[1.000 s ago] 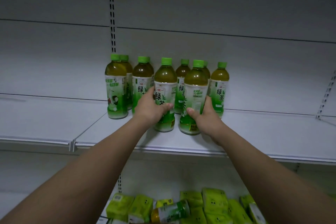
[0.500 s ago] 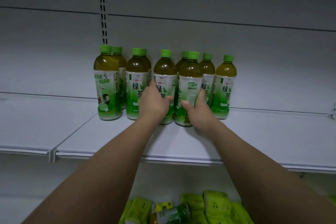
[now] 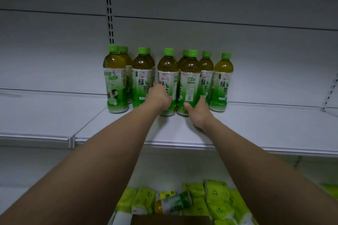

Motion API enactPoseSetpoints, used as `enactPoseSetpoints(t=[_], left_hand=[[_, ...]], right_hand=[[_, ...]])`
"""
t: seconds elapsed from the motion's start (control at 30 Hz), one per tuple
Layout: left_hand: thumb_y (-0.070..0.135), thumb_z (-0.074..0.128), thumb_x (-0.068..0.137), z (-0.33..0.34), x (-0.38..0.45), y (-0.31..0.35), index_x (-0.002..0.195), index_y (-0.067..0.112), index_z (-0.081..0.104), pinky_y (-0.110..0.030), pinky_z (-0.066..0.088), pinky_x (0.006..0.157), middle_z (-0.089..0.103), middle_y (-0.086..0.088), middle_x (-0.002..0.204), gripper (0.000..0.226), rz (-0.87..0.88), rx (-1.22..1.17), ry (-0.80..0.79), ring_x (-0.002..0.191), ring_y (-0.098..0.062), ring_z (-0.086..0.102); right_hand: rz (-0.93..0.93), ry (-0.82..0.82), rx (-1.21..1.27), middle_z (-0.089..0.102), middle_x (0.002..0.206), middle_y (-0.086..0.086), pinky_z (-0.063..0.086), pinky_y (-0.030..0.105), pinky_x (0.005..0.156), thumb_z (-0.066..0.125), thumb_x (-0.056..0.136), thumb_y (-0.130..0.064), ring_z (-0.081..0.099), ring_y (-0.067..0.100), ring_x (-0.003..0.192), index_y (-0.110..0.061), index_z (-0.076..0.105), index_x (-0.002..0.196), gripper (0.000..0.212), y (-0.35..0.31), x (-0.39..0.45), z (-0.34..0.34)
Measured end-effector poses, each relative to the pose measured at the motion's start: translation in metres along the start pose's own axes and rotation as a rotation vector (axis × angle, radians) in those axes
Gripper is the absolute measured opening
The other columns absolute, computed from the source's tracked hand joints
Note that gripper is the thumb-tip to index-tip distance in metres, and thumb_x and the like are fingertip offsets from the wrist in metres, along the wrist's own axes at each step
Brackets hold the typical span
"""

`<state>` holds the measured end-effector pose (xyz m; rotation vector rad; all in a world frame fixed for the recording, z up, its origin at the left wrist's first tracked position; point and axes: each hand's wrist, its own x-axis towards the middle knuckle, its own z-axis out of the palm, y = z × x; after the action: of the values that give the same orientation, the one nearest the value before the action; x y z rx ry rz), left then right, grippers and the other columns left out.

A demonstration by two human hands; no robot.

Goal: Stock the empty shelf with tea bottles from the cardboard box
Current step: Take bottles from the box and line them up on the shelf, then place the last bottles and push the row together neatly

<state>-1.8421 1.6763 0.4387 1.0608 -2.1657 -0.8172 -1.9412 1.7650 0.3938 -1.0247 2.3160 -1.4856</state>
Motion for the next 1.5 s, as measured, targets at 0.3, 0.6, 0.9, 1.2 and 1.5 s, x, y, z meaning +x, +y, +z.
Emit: enactPoseSetpoints(t=[0.3,0.6,0.9,1.2,1.5], left_hand=[[0.038,0.054,0.091,-0.029,-0.084,-0.010,0.119,0.008,0.059,-0.040,0.050,0.089,0.063,-0.013,0.120,0.042,0.204,0.252,-0.019,0.105,-0.031,0.059],[0.038,0.050,0.083,0.005,-0.188,-0.049,0.103,0.023,0.067,-0.040,0.052,0.080,0.070,-0.005,0.102,0.030,0.409,0.346,-0.061,0.101,-0.028,0.060],[0.028,0.058,0.086,0.121,-0.260,-0.197,0.105,0.014,0.066,-0.038,0.049,0.088,0.069,-0.013,0.105,0.025,0.069,0.289,-0.384,0.097,-0.030,0.062],[0.022,0.055,0.089,0.208,-0.272,-0.297,0.101,0.010,0.063,-0.029,0.040,0.073,0.064,-0.010,0.095,0.020,-0.200,0.240,-0.559,0.094,-0.030,0.060],[0.021,0.054,0.089,0.301,-0.190,-0.313,0.127,0.007,0.053,-0.038,0.046,0.090,0.061,-0.019,0.120,0.040,-0.090,0.356,-0.477,0.110,-0.036,0.057]], right_hand=[[-0.152,-0.081,-0.107,0.064,0.098,0.008,0.043,0.026,0.061,0.061,0.092,-0.023,0.057,0.020,0.076,-0.011,0.062,0.107,0.020,-0.026,-0.087,-0.034],[-0.167,-0.078,-0.036,0.070,0.074,0.007,0.047,0.028,0.061,0.059,0.088,-0.016,0.059,0.013,0.061,-0.023,0.063,0.068,0.021,0.029,-0.165,-0.017],[0.267,-0.257,-0.147,0.065,0.080,0.016,0.038,0.026,0.070,0.053,0.093,-0.009,0.060,0.026,0.080,-0.001,0.068,0.082,0.020,0.236,-0.255,0.056],[0.733,-0.530,-0.299,0.059,0.130,0.014,0.044,0.037,0.101,0.053,0.093,-0.029,0.056,0.032,0.119,-0.012,0.052,0.134,0.044,0.389,-0.303,0.086],[0.832,-0.663,-0.461,0.012,0.159,0.019,0.028,0.053,0.115,0.037,0.100,-0.039,0.027,0.041,0.141,-0.021,-0.004,0.155,0.071,0.468,-0.314,0.127]])
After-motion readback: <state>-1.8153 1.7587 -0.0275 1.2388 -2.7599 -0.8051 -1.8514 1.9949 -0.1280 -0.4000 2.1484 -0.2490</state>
